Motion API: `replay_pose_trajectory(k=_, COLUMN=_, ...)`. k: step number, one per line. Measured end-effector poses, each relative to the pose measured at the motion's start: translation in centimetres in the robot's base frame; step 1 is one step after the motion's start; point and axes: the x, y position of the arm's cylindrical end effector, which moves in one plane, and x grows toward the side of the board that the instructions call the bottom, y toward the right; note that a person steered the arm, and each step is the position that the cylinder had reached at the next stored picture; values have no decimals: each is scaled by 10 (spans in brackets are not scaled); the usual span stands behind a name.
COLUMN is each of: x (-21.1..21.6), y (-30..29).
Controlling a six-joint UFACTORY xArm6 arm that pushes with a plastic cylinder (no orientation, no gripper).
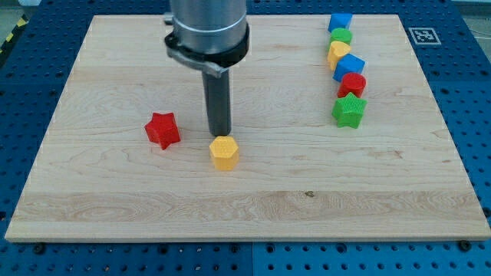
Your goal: Move the yellow hexagon towards bottom center of the board
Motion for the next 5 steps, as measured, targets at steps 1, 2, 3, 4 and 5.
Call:
replay_pose_trajectory(k=1, x=5, y=-12)
replay_pose_trajectory(k=2, x=5, y=-26)
replay_pose_trajectory(k=3, x=14, y=-31)
replay_pose_trajectory(k=4, x=16, y=-31)
replay_pose_trajectory(k=5, x=30, y=-31)
